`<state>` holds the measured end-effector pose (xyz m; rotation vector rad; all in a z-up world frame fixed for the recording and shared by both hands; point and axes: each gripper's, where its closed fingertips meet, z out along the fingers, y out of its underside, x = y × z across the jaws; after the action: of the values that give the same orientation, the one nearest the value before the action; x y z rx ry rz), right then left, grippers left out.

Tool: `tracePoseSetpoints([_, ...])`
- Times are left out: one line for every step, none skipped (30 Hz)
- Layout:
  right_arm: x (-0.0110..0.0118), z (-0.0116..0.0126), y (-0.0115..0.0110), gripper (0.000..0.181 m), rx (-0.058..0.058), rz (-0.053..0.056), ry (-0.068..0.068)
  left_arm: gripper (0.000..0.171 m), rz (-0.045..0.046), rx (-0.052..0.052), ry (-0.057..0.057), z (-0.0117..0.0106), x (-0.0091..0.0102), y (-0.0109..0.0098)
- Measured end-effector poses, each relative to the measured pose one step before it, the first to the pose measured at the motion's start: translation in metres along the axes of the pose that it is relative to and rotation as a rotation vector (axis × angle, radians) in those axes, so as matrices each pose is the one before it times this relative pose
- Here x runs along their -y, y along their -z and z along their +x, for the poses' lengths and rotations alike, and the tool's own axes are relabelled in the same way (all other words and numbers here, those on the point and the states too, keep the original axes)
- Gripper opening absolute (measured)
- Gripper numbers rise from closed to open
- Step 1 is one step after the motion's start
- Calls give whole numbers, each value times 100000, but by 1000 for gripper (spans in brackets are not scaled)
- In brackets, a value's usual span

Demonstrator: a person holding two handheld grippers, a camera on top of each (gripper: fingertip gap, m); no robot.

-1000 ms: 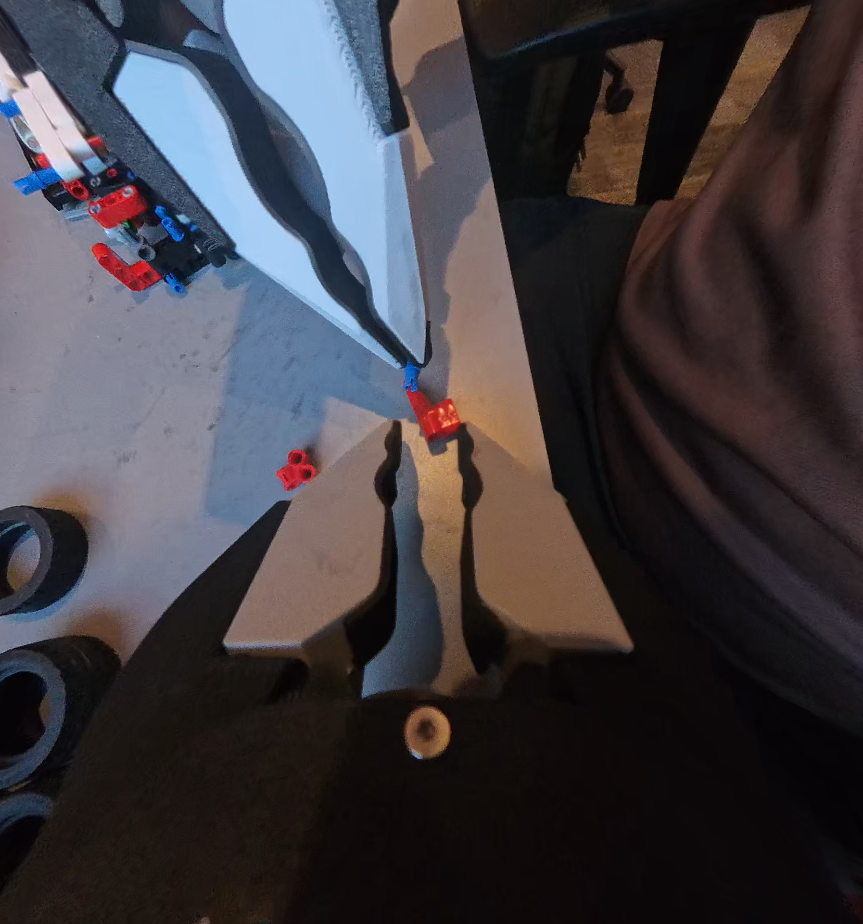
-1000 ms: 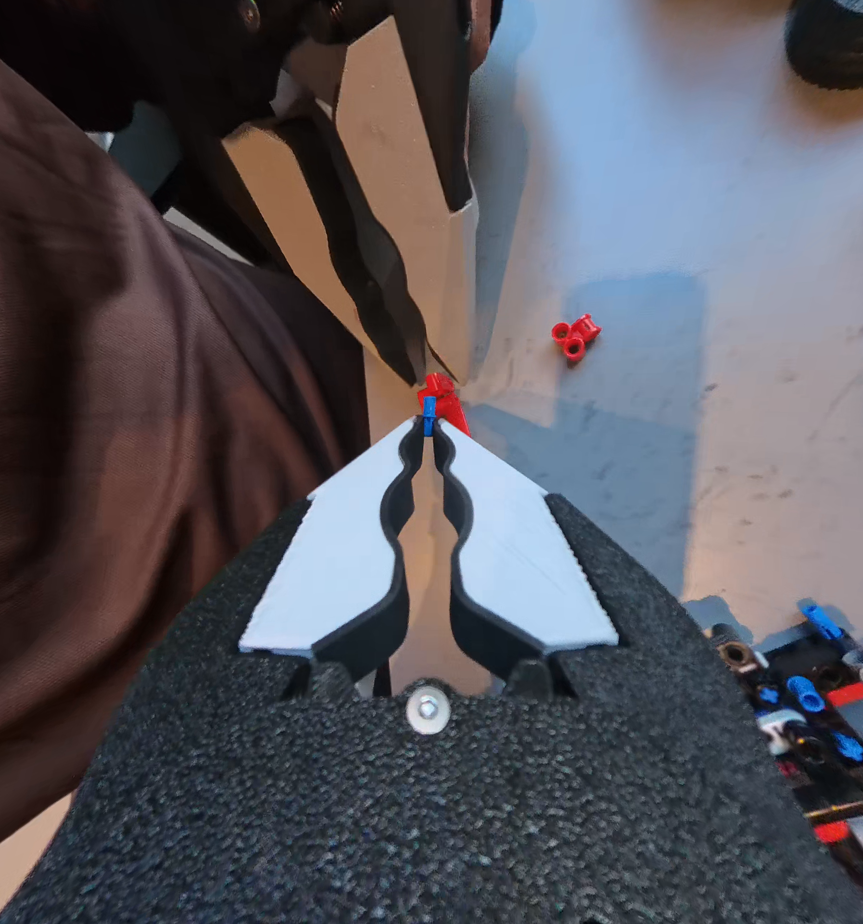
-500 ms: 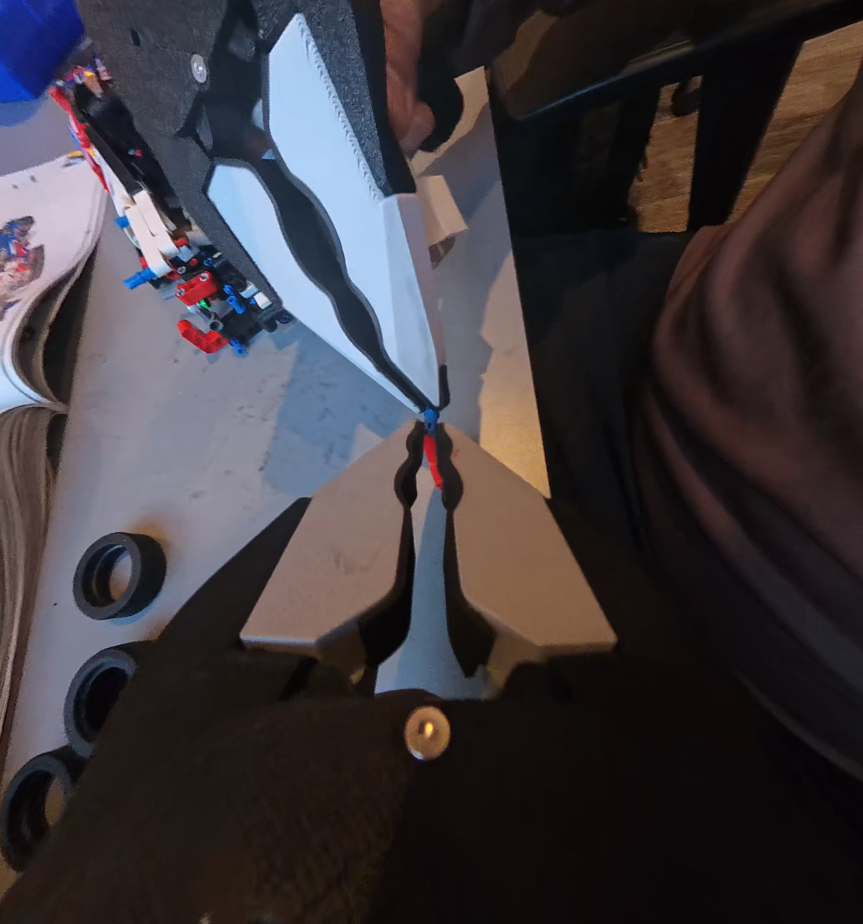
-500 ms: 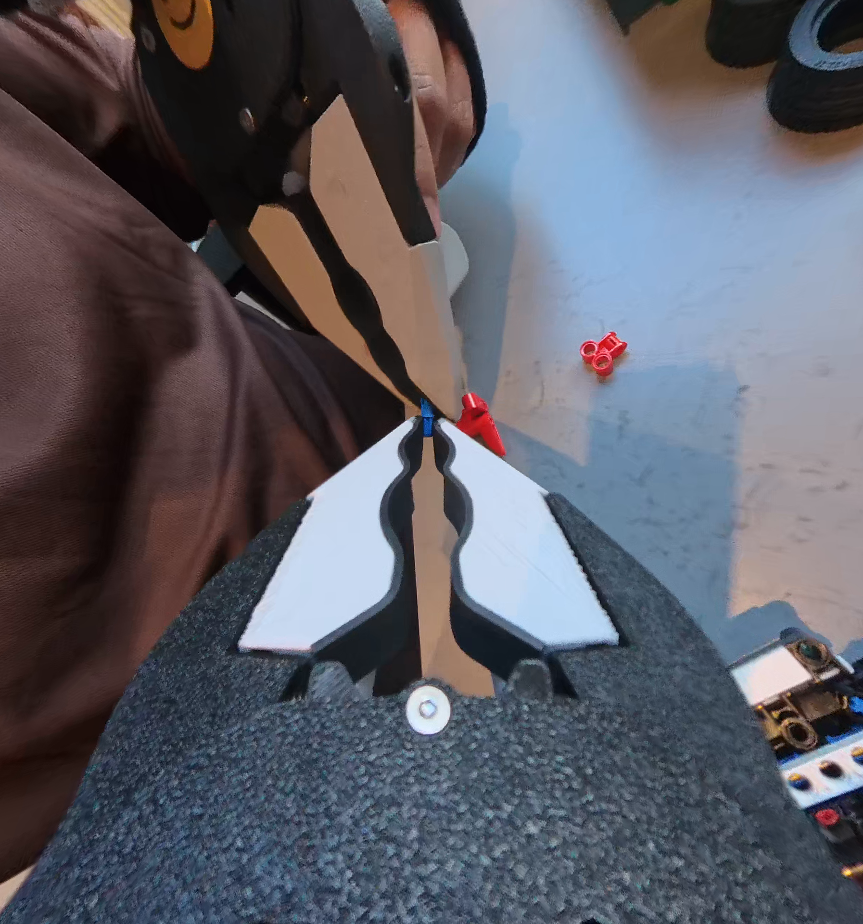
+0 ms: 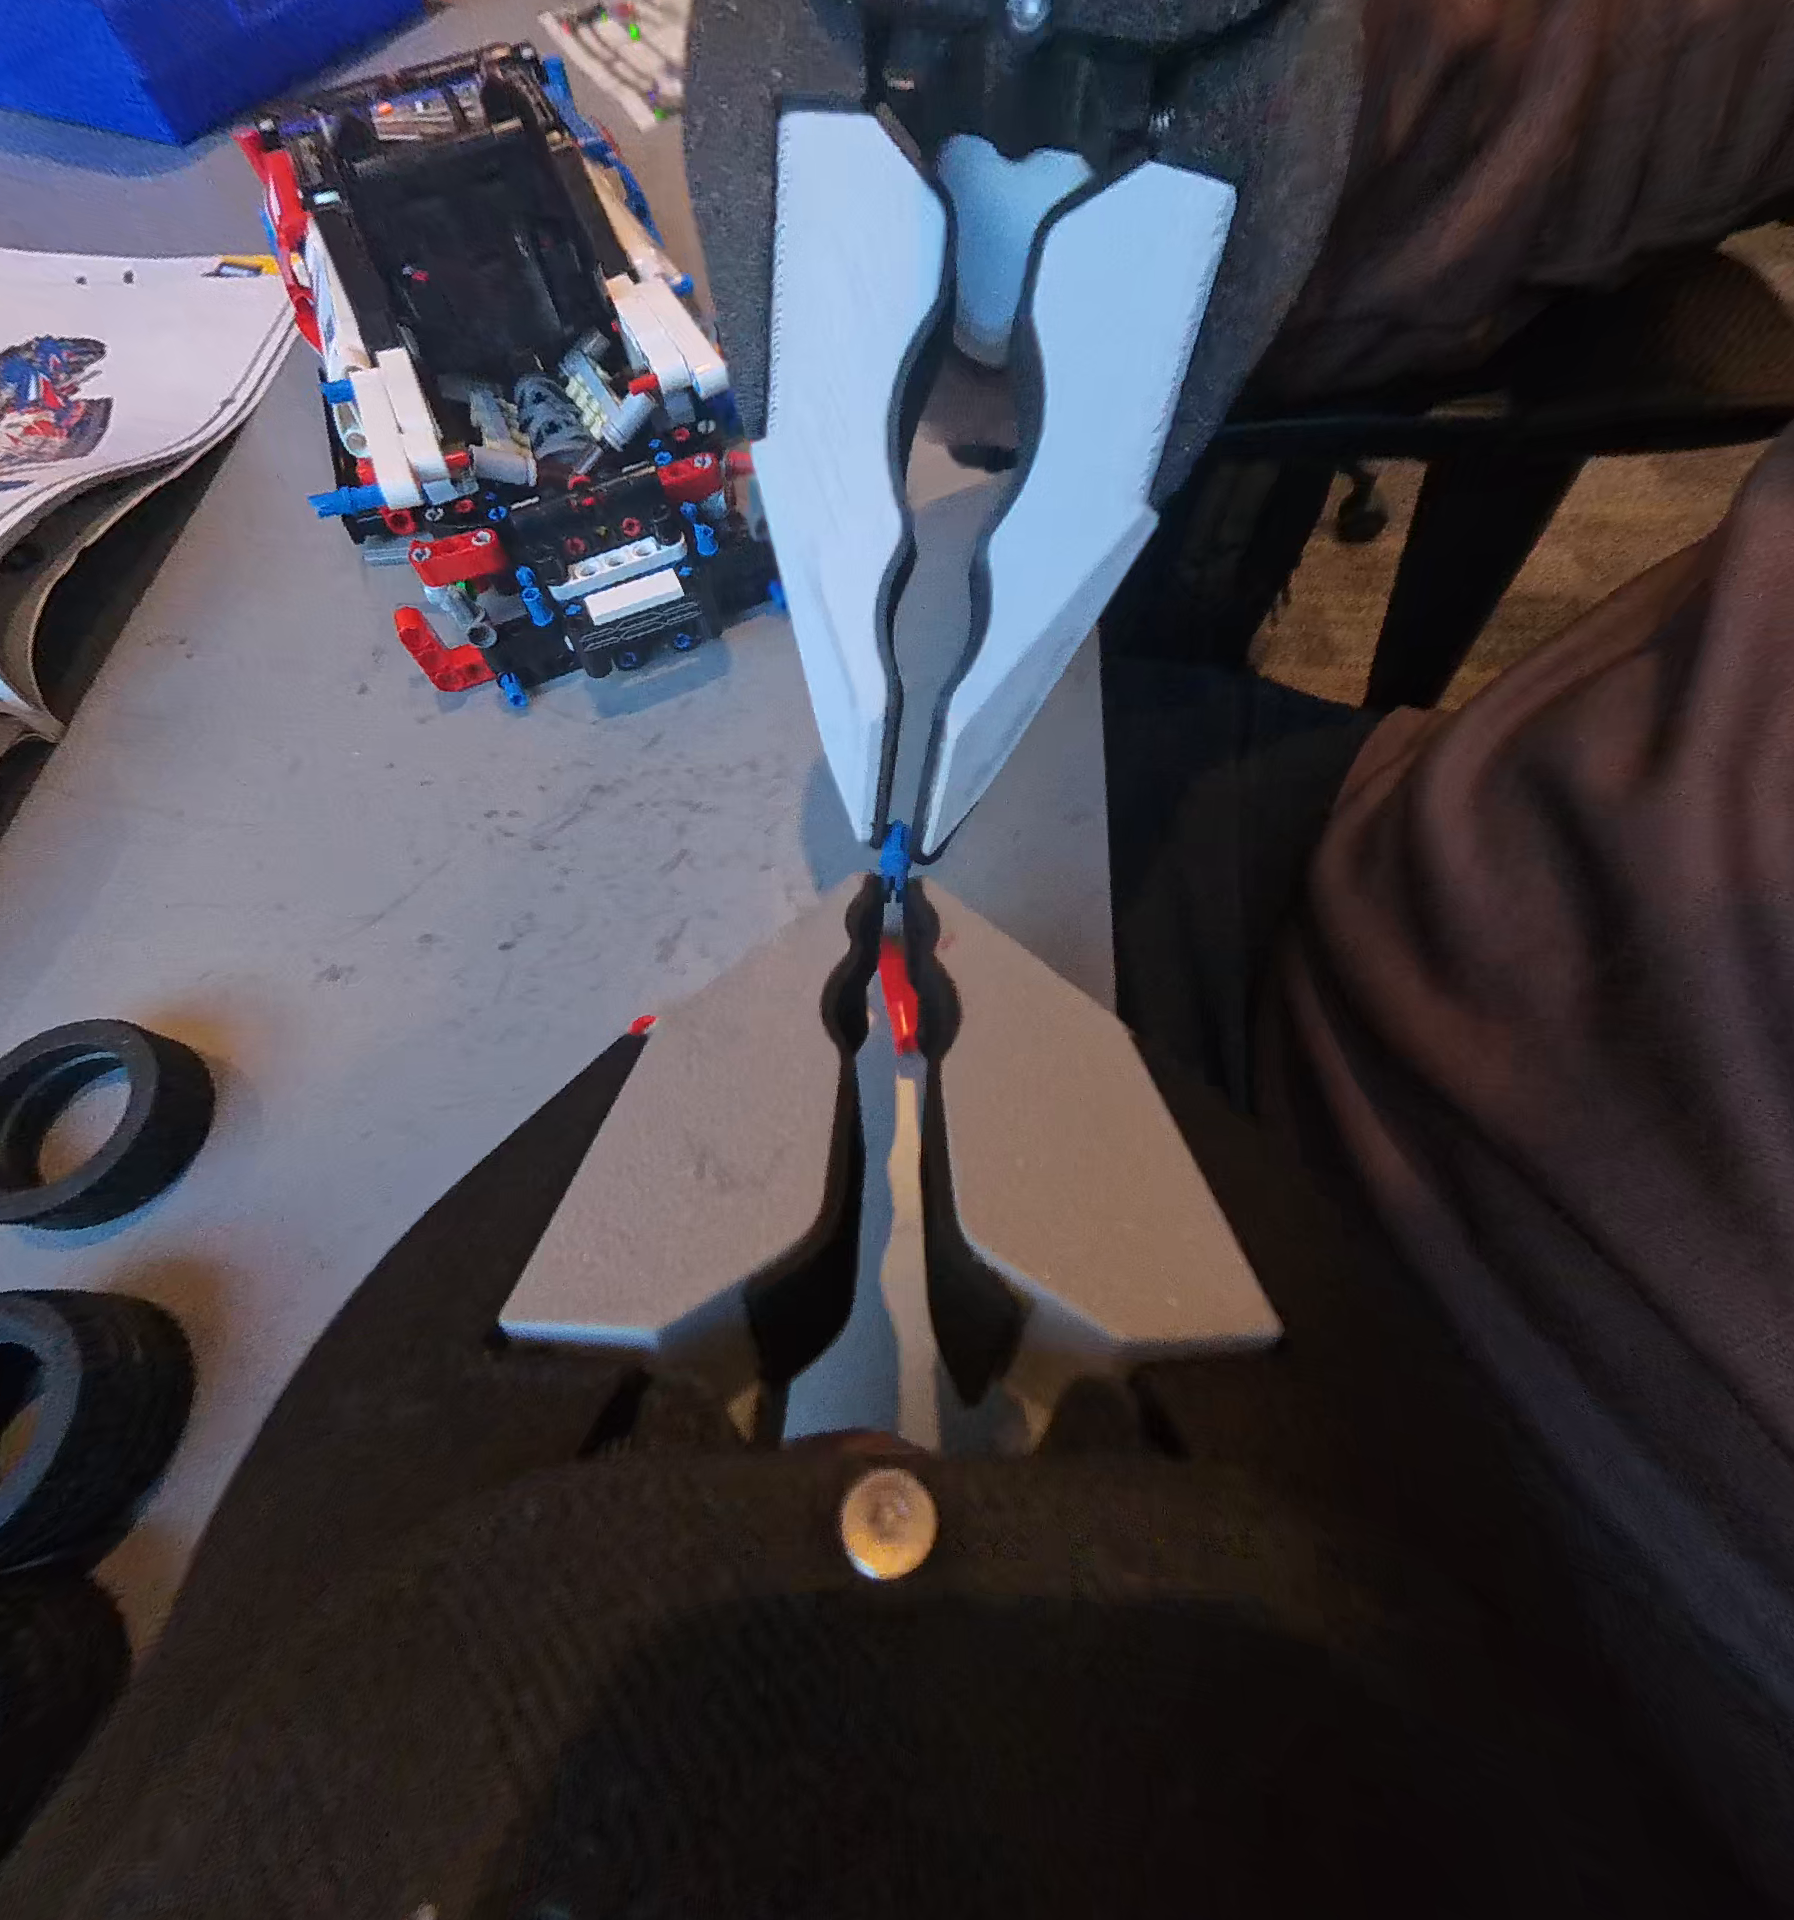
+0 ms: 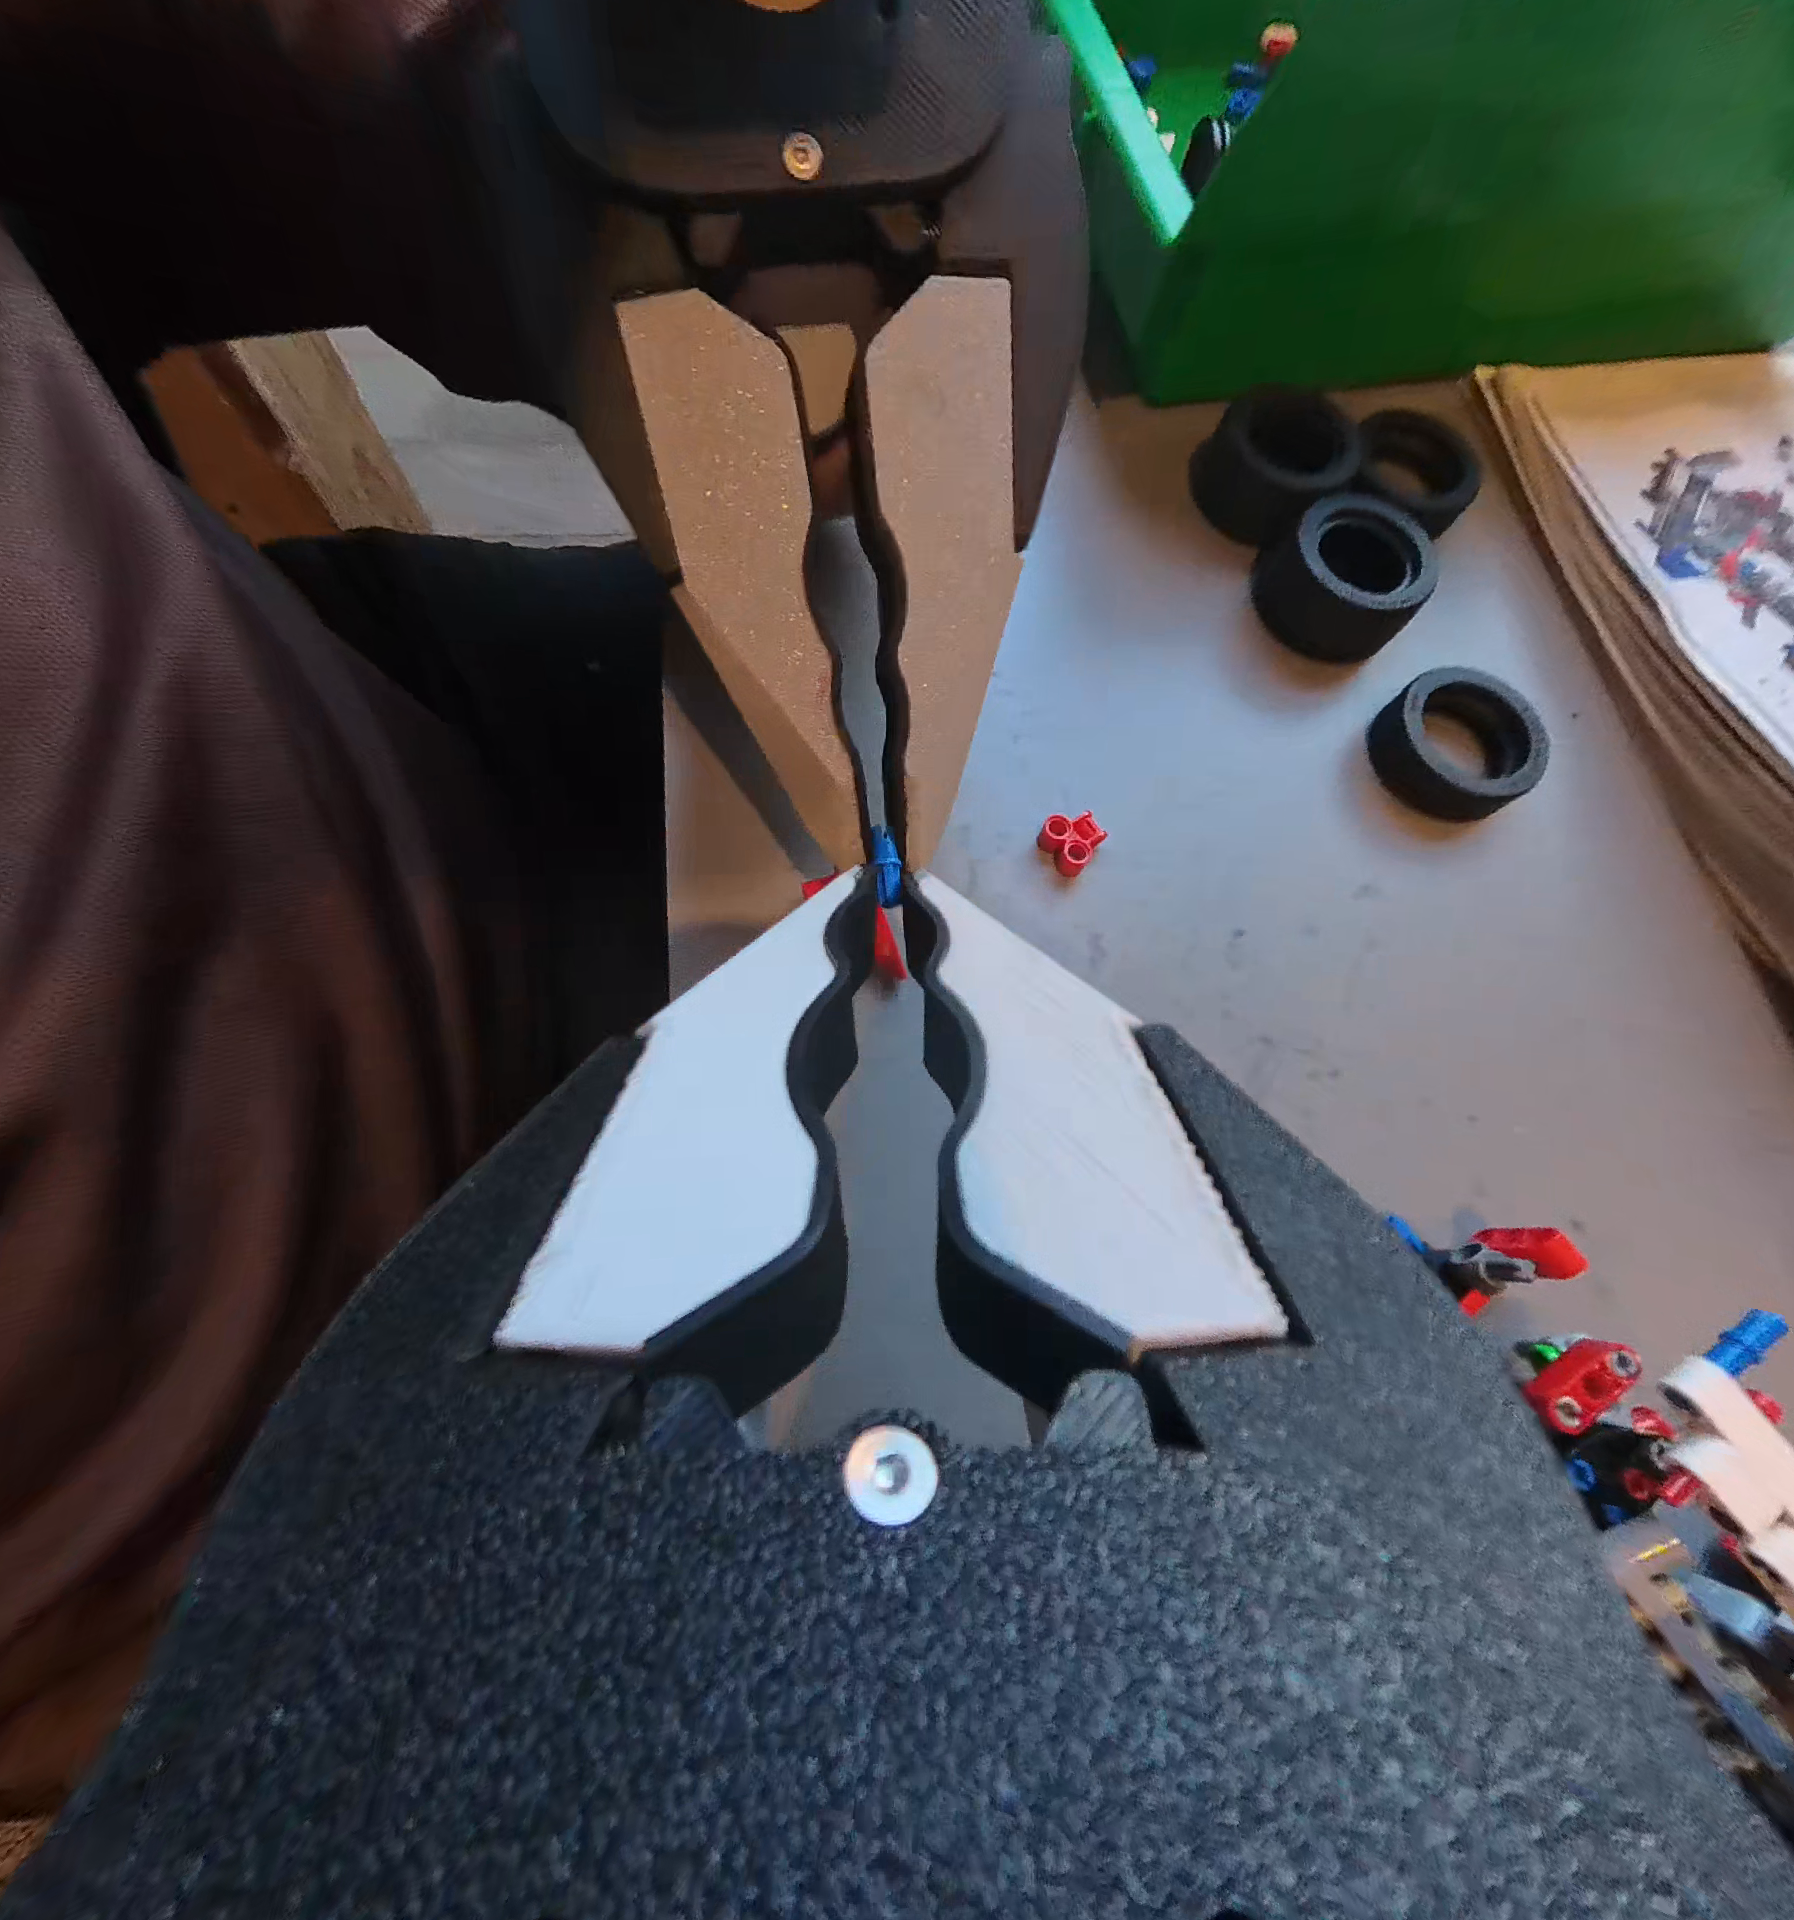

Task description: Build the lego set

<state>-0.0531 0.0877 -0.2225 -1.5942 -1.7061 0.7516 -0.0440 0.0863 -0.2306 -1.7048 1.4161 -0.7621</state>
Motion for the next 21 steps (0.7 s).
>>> tracePoseSetpoints([227, -15, 118, 4, -328, 1428, 1002, 1, 2799, -1208, 1598, 42, 212, 120])
tracePoseSetpoints([273, -36, 142, 4, -185, 1837, 691, 1, 2821, -1627, 1561, 95, 236, 154])
tracePoseSetpoints([293, -94, 142, 4, 16, 1814, 801, 0, 2263, -1871, 1176, 139, 266, 189])
tracePoseSetpoints([301, -57, 146, 4, -329, 1721, 757, 1, 2270, -1147, 639, 90, 298, 186])
tracePoseSetpoints([285, 13, 137, 4, -650, 1466, 796, 1, 2125, -846, 996, 31, 268, 146])
tracePoseSetpoints([229, 16, 106, 4, -303, 1133, 391, 1, 1683, -1054, 1695, 31, 231, 104])
tracePoseSetpoints([103, 121, 47, 4, -363, 587, -682, 1, 736, -246, 2310, -112, 100, 44])
tracePoseSetpoints([-98, 124, -95, 4, 312, -392, -2193, 1, -999, 168, 2180, -185, -122, 6])
tracePoseSetpoints([-483, 60, -222, 4, 1411, -2363, -3110, 3, -4112, 1151, 1026, -311, -576, -22])
tracePoseSetpoints([-760, 190, -298, 4, 674, -3596, -2774, 13, -6393, 4224, 103, -701, -923, -8])
tracePoseSetpoints([-850, 185, -360, 4, 206, -3708, -2272, 22, -6557, 3668, -331, -503, -949, -46])
tracePoseSetpoints([-816, 39, -380, 4, 474, -3847, -1551, 23, -4518, 1735, -307, -85, -689, -81])
tracePoseSetpoints([-658, -188, -395, 4, 1072, -3287, -350, 19, -2131, -988, -372, 431, -365, -127])
tracePoseSetpoints([-427, -227, -365, 4, 856, -2523, 390, 14, -1129, -1288, 41, 496, -240, -208])
tracePoseSetpoints([-276, -178, -315, 4, 496, -2019, 589, 13, -2186, -301, 73, 272, -374, -301])
tracePoseSetpoints([-256, -51, -271, 4, 262, -2247, 327, 13, -3030, 818, -274, 3, -495, -307])
tracePoseSetpoints([-139, 13, -206, 4, 243, -1568, 58, 12, -120, -93, -413, 81, 27, -83])
tracePoseSetpoints([0, -2, -141, 4, 709, -473, -356, 11, 90, 802, -493, -134, 84, 18])
tracePoseSetpoints([122, 4, -66, 4, 988, 317, -709, 11, -622, 813, -375, -171, -40, -22])
tracePoseSetpoints([136, -19, -19, 4, 924, 365, -423, 7, 11, -795, -205, 71, 14, -13])
tracePoseSetpoints([90, -5, 6, 4, 628, 85, 54, 4, 183, -579, -585, 80, 8, -27])
